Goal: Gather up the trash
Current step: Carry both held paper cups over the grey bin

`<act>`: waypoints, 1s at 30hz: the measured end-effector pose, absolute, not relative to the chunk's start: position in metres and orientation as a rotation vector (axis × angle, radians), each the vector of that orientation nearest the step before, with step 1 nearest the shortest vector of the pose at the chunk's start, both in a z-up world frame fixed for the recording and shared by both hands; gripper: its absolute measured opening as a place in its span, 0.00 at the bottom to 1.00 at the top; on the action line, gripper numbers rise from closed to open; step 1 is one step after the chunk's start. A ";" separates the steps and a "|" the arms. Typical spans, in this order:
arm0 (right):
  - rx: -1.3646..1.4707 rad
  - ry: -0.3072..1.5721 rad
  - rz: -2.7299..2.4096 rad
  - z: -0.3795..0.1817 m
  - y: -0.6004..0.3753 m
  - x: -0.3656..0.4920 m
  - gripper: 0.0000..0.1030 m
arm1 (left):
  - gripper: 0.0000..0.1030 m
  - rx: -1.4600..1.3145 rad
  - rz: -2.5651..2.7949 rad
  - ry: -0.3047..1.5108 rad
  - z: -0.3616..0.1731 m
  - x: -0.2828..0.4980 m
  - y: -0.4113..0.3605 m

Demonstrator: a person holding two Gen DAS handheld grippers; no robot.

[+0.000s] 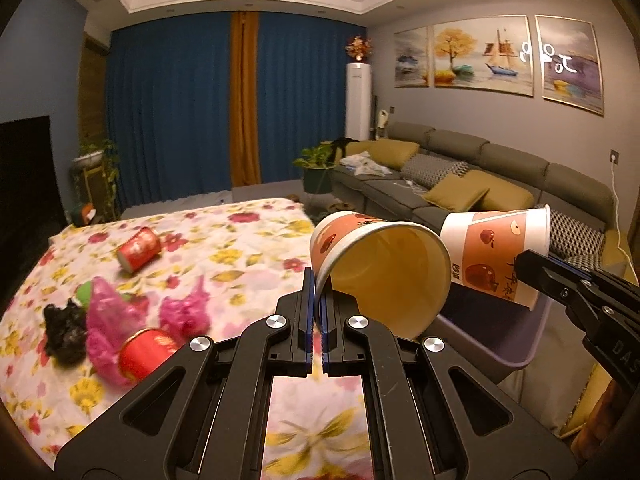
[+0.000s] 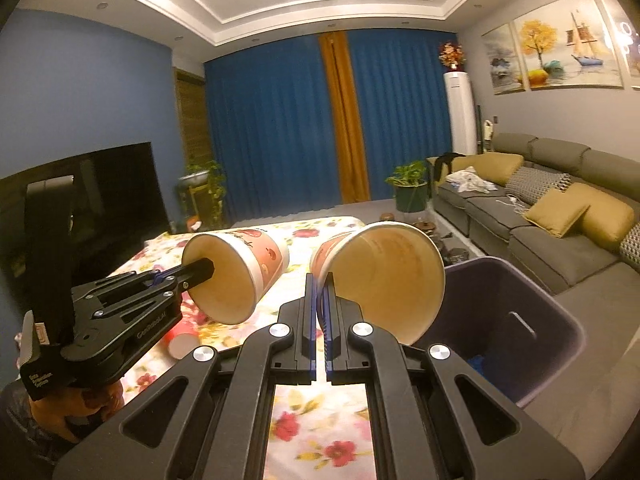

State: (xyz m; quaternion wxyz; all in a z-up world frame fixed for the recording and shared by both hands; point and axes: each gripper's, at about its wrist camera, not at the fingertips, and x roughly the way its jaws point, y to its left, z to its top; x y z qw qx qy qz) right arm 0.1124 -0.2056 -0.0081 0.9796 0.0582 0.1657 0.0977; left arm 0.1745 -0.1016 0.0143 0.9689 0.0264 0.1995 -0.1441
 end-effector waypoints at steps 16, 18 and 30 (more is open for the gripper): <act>0.168 0.326 0.019 -0.022 -0.273 0.122 0.03 | 0.02 0.118 -0.425 0.395 0.004 0.197 -0.185; 0.173 0.327 -0.002 -0.025 -0.280 0.122 0.03 | 0.02 0.123 -0.438 0.396 0.002 0.201 -0.193; 0.180 0.321 -0.064 -0.028 -0.291 0.126 0.03 | 0.02 0.128 -0.484 0.404 -0.009 0.214 -0.229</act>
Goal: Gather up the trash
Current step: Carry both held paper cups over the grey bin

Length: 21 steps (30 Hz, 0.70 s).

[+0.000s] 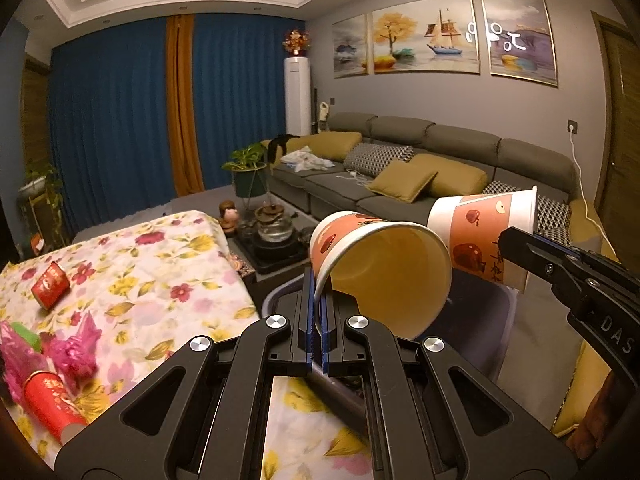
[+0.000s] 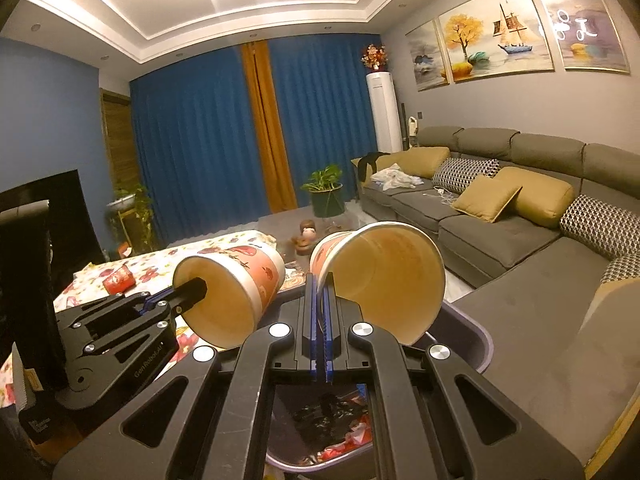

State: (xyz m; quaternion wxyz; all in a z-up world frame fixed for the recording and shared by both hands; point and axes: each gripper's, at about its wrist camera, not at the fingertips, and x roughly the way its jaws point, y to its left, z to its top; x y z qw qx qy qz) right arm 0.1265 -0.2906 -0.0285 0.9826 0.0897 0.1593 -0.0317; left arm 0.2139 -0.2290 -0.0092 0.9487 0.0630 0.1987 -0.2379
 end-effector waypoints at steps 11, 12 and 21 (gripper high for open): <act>0.202 0.332 -0.073 -0.031 -0.294 0.131 0.03 | 0.02 0.130 -0.507 0.411 -0.016 0.224 -0.239; 0.204 0.333 -0.074 -0.031 -0.296 0.132 0.03 | 0.02 0.130 -0.509 0.412 -0.016 0.224 -0.241; 0.213 0.343 -0.075 -0.033 -0.295 0.137 0.03 | 0.02 0.139 -0.516 0.428 -0.021 0.231 -0.248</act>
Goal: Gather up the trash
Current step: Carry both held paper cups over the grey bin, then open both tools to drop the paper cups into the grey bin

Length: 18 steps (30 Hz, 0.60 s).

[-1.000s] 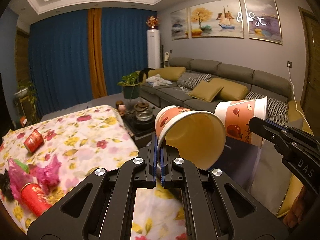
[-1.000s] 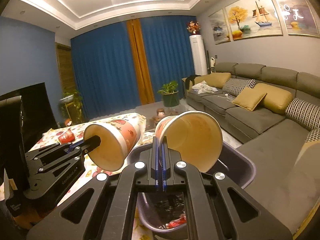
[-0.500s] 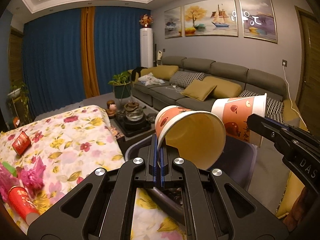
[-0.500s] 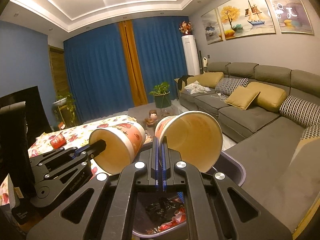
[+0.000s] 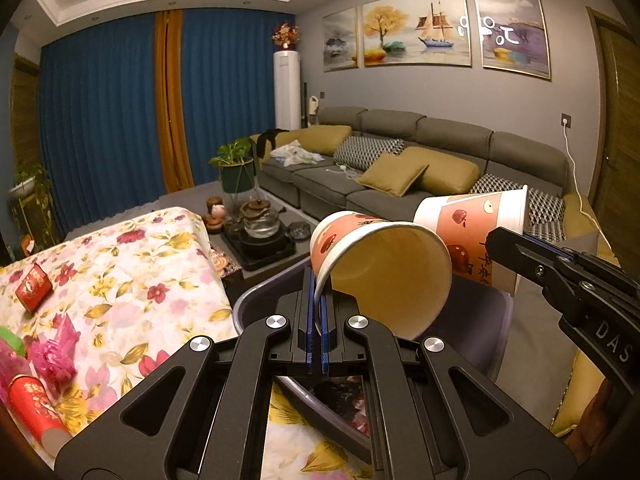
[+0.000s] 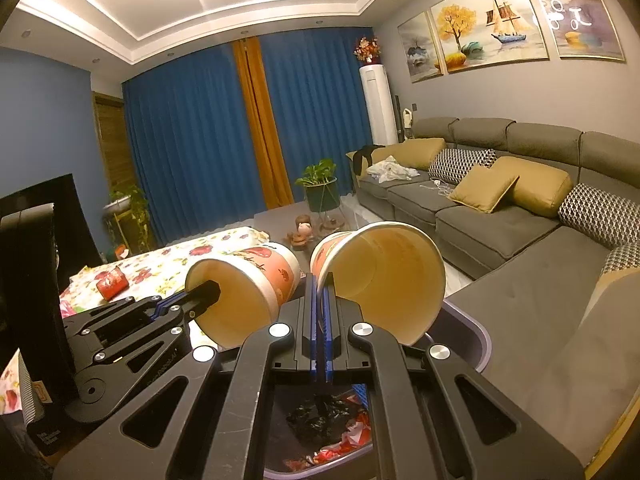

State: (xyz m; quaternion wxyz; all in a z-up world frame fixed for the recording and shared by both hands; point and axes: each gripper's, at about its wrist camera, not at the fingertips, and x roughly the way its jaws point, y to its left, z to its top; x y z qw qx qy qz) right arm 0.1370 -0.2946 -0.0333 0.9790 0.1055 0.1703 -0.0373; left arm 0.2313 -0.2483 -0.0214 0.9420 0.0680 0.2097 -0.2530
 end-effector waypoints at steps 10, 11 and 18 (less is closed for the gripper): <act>0.226 0.352 -0.075 -0.036 -0.303 0.144 0.03 | 0.02 0.139 -0.526 0.442 -0.024 0.234 -0.255; 0.226 0.352 -0.075 -0.036 -0.302 0.144 0.03 | 0.02 0.141 -0.527 0.443 -0.025 0.234 -0.256; 0.238 0.358 -0.069 -0.040 -0.305 0.147 0.04 | 0.02 0.137 -0.528 0.459 -0.029 0.239 -0.260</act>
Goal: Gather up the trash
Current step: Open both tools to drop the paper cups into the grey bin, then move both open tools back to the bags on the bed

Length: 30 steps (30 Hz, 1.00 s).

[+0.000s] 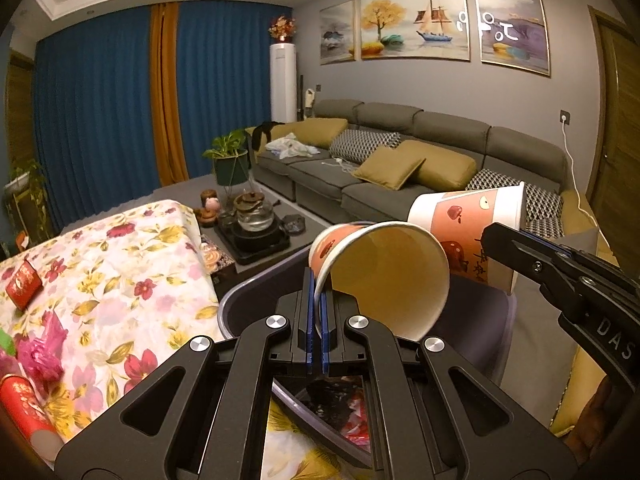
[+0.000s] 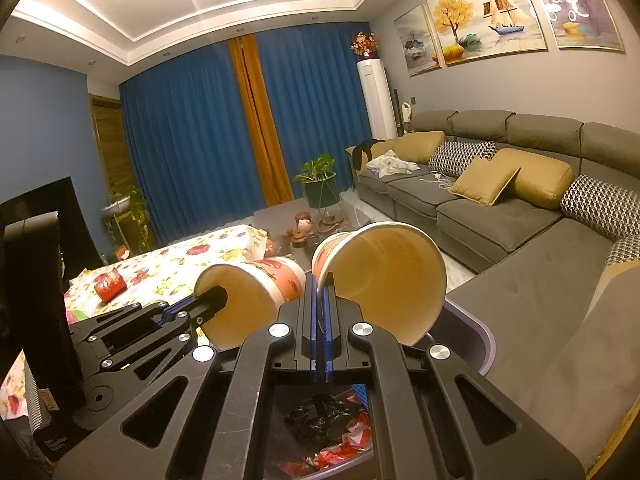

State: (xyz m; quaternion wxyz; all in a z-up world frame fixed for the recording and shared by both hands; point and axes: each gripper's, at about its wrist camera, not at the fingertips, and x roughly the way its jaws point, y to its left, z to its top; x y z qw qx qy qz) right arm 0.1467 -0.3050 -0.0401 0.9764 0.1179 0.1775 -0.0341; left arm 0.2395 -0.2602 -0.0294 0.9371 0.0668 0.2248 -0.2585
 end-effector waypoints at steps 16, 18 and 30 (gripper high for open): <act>0.279 0.353 -0.090 -0.044 -0.315 0.146 0.31 | 0.58 0.121 -0.513 0.461 -0.035 0.246 -0.257; 0.279 0.344 -0.100 -0.044 -0.314 0.143 0.48 | 0.64 0.119 -0.499 0.451 -0.034 0.245 -0.255; 0.210 0.271 -0.141 -0.035 -0.298 0.120 0.85 | 0.86 0.113 -0.436 0.428 -0.024 0.226 -0.231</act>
